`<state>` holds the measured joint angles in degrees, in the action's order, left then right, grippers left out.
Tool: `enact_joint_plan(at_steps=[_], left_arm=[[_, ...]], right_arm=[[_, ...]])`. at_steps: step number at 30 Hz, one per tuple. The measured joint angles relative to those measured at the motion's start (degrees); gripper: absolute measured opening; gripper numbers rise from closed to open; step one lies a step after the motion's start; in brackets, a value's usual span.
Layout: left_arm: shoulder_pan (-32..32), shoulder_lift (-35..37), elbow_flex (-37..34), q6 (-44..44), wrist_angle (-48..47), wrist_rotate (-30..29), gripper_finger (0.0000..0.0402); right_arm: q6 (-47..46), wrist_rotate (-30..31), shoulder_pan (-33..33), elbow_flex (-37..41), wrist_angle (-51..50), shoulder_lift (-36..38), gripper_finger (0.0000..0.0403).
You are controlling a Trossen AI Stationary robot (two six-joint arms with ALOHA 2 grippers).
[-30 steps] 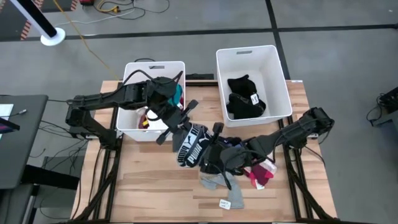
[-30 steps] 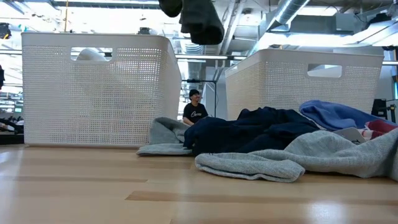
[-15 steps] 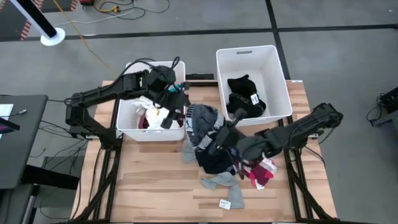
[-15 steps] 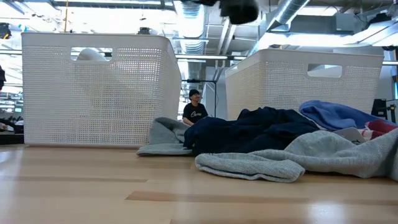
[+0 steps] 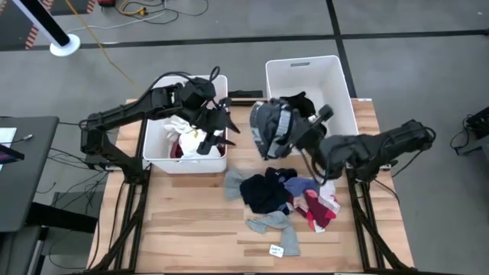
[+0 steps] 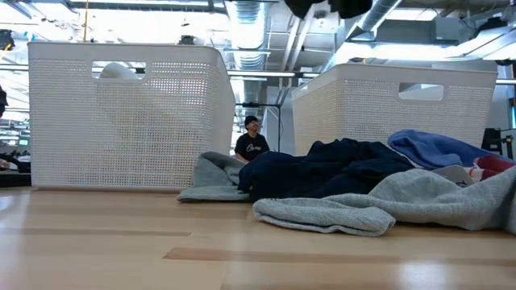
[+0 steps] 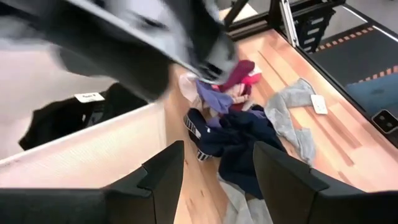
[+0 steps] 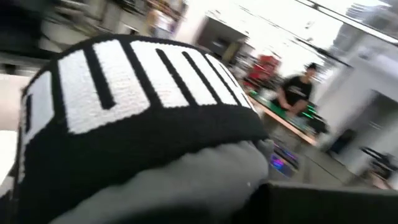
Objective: Sort clothes
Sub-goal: Put the gray underwear into the right white bin
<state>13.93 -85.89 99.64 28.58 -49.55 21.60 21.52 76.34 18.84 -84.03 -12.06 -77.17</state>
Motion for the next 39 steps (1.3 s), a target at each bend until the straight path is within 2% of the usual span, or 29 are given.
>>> enact_joint_plan(at_steps=[6,13,19,23,30,36,39], left_arm=[[-0.7,-0.3,-0.6,0.0,-2.5,0.7,0.0188],[-4.4,-0.5,-0.6,0.9,-5.2,2.7,0.0188],[-9.1,-0.5,-0.6,2.0,-6.7,2.7,0.0188],[-11.8,-0.5,-0.6,1.5,-7.2,2.7,0.0188],[-16.2,-0.5,-0.8,1.0,-10.3,2.7,0.0188],[-19.0,-0.5,-6.2,0.2,-10.2,2.7,0.0188],[-20.2,-0.5,-9.4,-0.2,-9.4,2.7,0.0188]], right_arm=[[-2.3,1.8,-5.6,0.0,-7.0,2.6,0.0],[-14.8,1.7,-12.9,0.0,-24.0,5.0,0.0],[-27.6,-1.1,-19.3,0.0,-40.1,5.4,0.0],[-33.5,-4.5,-23.8,0.0,-47.0,5.2,0.0001],[-36.1,-10.9,-31.2,0.0,-51.5,4.8,0.0003],[-35.7,-16.3,-37.1,1.8,-51.4,4.8,0.0003],[-34.4,-21.4,-40.6,3.9,-50.5,4.8,0.0004]])
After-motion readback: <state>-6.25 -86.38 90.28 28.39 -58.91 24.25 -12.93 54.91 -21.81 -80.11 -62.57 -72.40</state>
